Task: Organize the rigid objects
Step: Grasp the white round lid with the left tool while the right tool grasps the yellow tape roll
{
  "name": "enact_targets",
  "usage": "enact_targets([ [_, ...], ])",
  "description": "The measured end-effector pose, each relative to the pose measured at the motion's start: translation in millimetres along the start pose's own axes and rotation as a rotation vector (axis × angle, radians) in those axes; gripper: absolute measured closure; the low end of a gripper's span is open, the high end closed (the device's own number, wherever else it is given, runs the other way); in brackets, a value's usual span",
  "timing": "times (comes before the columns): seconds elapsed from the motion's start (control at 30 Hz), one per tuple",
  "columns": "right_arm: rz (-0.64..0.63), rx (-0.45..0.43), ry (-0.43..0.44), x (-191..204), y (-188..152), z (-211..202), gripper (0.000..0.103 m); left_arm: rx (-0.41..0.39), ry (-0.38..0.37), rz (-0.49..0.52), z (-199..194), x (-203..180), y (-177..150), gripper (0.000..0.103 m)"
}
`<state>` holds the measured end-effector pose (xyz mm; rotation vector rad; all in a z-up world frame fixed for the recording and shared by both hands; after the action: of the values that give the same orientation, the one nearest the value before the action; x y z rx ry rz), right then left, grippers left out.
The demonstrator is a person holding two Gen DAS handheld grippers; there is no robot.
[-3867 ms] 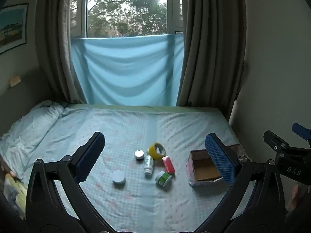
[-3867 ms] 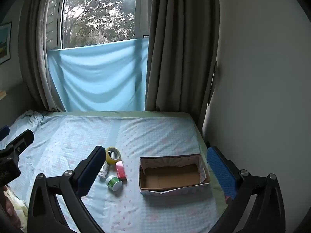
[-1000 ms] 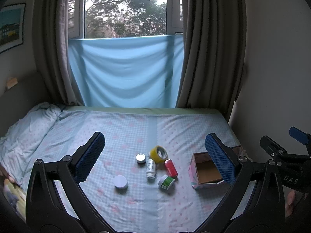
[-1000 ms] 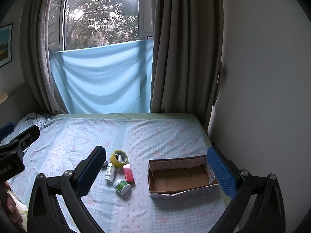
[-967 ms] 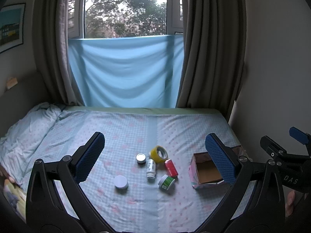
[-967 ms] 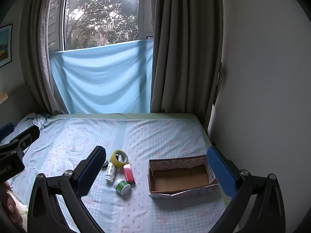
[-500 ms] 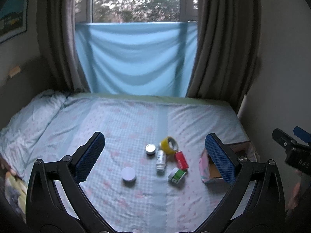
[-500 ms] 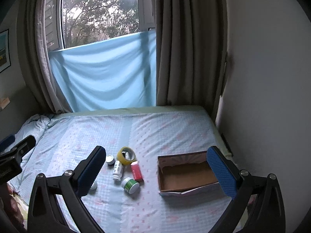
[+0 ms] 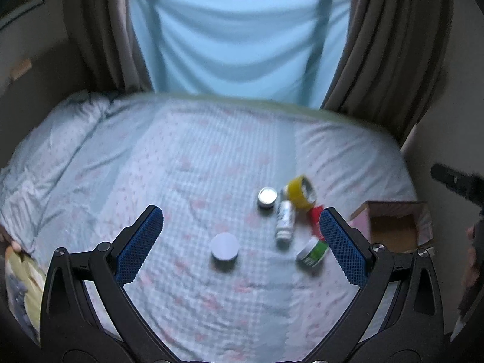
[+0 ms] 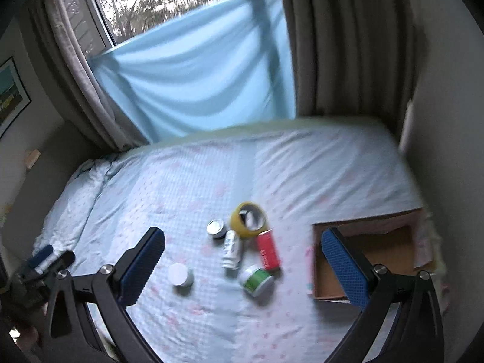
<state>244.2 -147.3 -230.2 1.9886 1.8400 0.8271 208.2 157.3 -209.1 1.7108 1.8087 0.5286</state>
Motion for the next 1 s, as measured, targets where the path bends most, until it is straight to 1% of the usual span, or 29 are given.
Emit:
enact_targets([
  [0.17,-0.009,0.099,0.046,1.3,-6.4,78.9,0.0,0.098,0.022,-0.018,64.4,24.1,-28.3,0.001],
  [0.3,-0.025,0.19,0.123,7.2,-17.5,144.1,0.0,0.194,0.007,-0.048,125.7,39.1,-60.2,0.001],
  [0.33,-0.029,0.221,0.148,10.0,-22.1,161.2,0.0,0.214,0.007,-0.05,134.7,42.7,-66.9,0.001],
  [0.4,-0.024,0.27,0.19,13.6,-28.6,190.6,0.0,0.267,0.01,-0.061,166.4,49.3,-84.6,0.001],
  [0.5,-0.005,0.324,0.244,19.0,-40.0,231.5,0.0,0.324,0.018,-0.084,202.6,58.6,-106.9,0.001],
  [0.63,-0.016,0.386,0.237,19.2,-55.4,286.8,0.0,0.377,0.032,-0.119,242.3,66.5,-133.8,0.001],
  [0.73,0.012,0.419,0.218,10.2,-62.1,324.0,0.0,0.409,0.036,-0.133,265.2,68.1,-149.0,0.001],
  [0.83,0.023,0.451,0.201,1.0,-67.6,349.8,0.0,0.443,0.044,-0.136,285.5,70.7,-165.4,0.001],
  [0.93,0.029,0.506,0.223,-2.2,-76.1,370.0,0.0,0.463,0.042,-0.149,301.2,70.8,-177.0,0.001],
  [1.0,0.025,0.527,0.237,-2.0,-78.8,379.3,0.0,0.468,0.042,-0.155,310.4,71.2,-181.4,0.001],
])
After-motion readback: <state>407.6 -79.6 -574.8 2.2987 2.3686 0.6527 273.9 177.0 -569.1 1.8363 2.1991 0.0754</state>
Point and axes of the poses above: each gripper's, at about its wrist camera, not at the fingertips, and z roughly the way its jaws point, x to its left, y to its top, the point moved 10 cm from there along z, roughly the way its jaws point, and after that the axes turned 8 degrees about -y, right-handed, at the moved point
